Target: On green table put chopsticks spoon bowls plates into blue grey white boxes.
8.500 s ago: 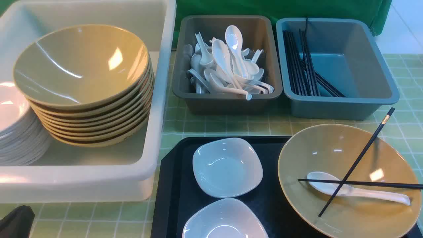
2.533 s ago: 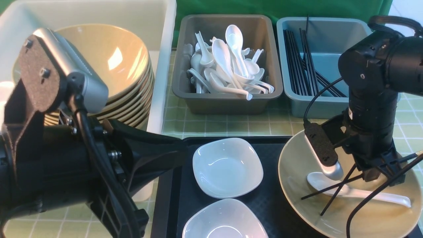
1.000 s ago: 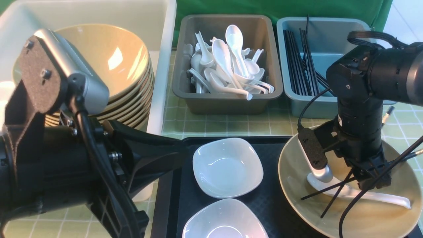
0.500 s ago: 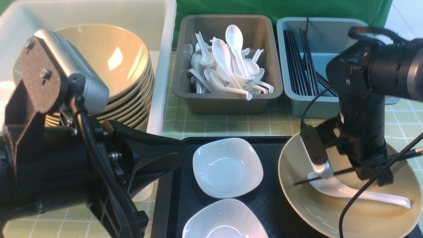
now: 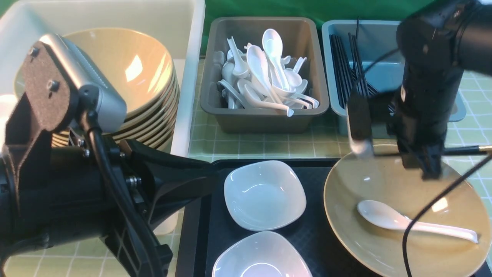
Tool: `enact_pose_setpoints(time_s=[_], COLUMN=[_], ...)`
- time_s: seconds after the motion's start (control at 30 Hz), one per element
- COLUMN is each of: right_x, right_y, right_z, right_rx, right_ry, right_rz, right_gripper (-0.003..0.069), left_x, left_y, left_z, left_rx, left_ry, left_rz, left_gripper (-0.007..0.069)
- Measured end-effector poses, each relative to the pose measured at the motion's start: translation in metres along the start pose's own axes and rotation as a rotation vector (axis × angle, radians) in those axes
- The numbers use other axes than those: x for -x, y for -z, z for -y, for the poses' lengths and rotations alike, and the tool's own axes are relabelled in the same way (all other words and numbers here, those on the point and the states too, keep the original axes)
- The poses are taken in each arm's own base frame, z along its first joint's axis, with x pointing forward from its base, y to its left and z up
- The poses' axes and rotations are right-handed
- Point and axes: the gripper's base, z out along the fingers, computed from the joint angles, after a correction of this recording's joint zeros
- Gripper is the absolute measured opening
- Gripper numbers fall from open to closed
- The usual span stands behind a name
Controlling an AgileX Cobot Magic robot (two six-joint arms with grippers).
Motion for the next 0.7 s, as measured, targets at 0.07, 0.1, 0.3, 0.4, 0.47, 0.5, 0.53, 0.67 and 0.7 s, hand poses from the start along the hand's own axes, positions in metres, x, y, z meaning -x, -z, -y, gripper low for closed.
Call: enact_pose_setpoints(time_s=[0.07, 0.1, 0.3, 0.4, 0.47, 0.5, 0.53, 0.67, 0.7], right_x=[0.000, -0.002, -0.015, -0.029, -0.034, -0.042, -0.049, -0.064, -0.070], right_y=[0.009, 0.013, 0.033, 0.029, 0.024, 0.012, 0.003, -0.030, -0.048], right_z=[0.014, 0.022, 0.089, 0.130, 0.140, 0.156, 0.166, 0.188, 0.196], right_rx=[-0.016, -0.022, 0.010, 0.070, 0.100, 0.156, 0.191, 0.298, 0.364], right_ry=[-0.124, -0.186, -0.579, -0.750, -0.792, -0.851, -0.893, -0.997, -1.038], right_rz=[0.052, 0.076, 0.328, 0.476, 0.521, 0.591, 0.633, 0.745, 0.807], right_gripper=[0.0031, 0.0031, 0.0031, 0.0031, 0.0031, 0.0031, 0.0031, 0.0031, 0.0031], left_x=[0.000, 0.000, 0.000, 0.001, 0.001, 0.001, 0.001, 0.002, 0.002], left_y=[0.000, 0.000, 0.000, 0.000, 0.000, 0.000, 0.000, 0.000, 0.000], left_z=[0.000, 0.000, 0.000, 0.001, 0.001, 0.002, 0.002, 0.002, 0.001], left_rx=[0.000, 0.000, -0.004, -0.013, -0.015, -0.018, -0.019, -0.018, -0.014], left_ry=[0.000, 0.000, 0.006, 0.023, 0.026, 0.032, 0.033, 0.038, 0.038], left_rz=[0.000, 0.000, 0.002, 0.008, 0.009, 0.011, 0.012, 0.019, 0.024], left_gripper=[-0.0001, -0.0001, -0.0001, -0.0001, -0.0001, -0.0001, -0.0001, -0.0001, -0.0001])
